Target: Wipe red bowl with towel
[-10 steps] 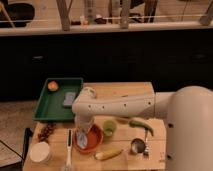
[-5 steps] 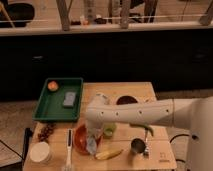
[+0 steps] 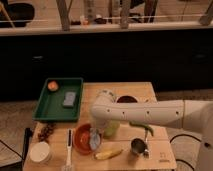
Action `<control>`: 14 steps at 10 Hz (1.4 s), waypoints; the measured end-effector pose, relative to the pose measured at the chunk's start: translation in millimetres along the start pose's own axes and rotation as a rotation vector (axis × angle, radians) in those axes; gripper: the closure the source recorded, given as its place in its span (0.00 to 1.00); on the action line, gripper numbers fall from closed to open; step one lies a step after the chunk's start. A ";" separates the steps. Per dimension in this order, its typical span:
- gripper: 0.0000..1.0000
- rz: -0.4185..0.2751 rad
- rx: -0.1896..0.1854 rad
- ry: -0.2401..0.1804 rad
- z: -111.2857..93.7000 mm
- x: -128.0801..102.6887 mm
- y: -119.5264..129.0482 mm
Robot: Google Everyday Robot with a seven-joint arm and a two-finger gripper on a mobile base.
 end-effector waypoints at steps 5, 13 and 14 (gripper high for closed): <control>1.00 -0.125 0.011 -0.048 3.5 2.8 -65.2; 1.00 -0.218 -0.035 -0.184 15.2 -62.9 -35.1; 1.00 -0.207 -0.038 -0.181 13.0 -63.8 -23.7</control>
